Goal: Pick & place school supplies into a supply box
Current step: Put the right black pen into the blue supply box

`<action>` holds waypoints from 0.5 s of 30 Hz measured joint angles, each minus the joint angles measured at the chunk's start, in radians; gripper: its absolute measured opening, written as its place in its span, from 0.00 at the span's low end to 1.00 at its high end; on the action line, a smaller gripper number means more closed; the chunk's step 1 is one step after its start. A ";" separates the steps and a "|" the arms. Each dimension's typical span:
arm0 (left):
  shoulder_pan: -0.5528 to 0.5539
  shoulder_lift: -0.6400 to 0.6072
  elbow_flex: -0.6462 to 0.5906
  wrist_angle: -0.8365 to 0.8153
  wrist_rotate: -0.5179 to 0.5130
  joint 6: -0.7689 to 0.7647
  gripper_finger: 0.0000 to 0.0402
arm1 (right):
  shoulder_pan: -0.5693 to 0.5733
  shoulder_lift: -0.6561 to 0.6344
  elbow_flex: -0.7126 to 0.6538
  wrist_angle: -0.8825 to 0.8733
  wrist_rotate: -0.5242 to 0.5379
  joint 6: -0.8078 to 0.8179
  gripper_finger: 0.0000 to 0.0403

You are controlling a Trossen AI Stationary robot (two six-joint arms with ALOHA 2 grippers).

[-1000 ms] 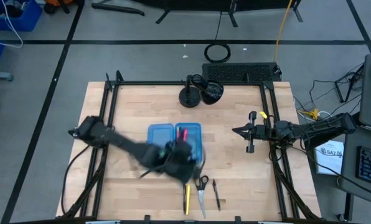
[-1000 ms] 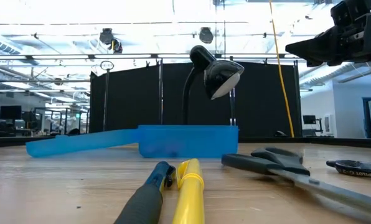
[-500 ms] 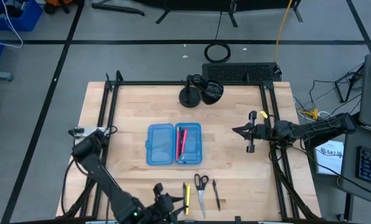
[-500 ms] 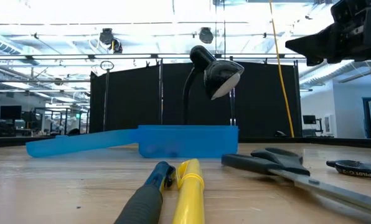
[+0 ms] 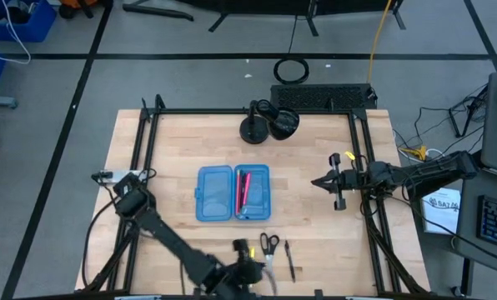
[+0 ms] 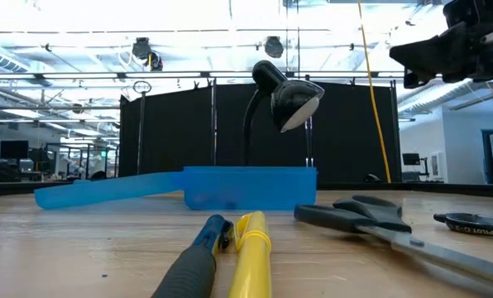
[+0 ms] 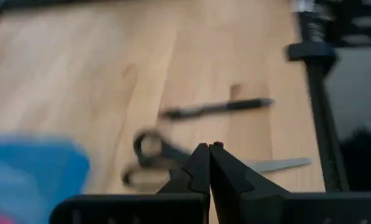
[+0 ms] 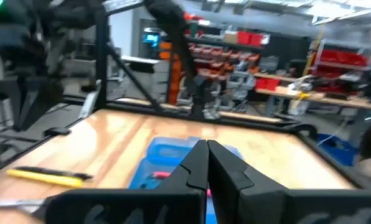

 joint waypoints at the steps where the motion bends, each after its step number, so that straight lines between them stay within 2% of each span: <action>1: 0.020 -0.017 0.000 0.025 0.045 0.109 0.01 | 0.000 0.003 0.000 -0.005 -0.010 0.006 0.00; 4: 0.076 -0.087 0.000 0.021 0.150 0.346 0.01 | 0.000 0.010 0.000 0.009 -0.011 0.012 0.00; 8: 0.122 -0.225 0.000 -0.058 0.196 0.496 0.01 | 0.000 0.013 0.000 0.007 -0.037 0.034 0.00; 10: 0.122 -0.308 -0.001 -0.156 0.181 0.514 0.01 | 0.000 0.017 0.000 -0.002 -0.047 0.034 0.00; 12: 0.110 -0.405 -0.059 -0.267 0.155 0.475 0.01 | 0.000 0.024 0.000 -0.004 -0.057 0.034 0.00; 13: 0.103 -0.458 -0.117 -0.287 0.140 0.446 0.00 | 0.000 0.027 0.000 -0.004 -0.059 0.034 0.00; 15: 0.078 -0.576 -0.283 -0.207 0.107 0.409 0.00 | 0.000 0.035 0.000 -0.003 -0.059 0.034 0.00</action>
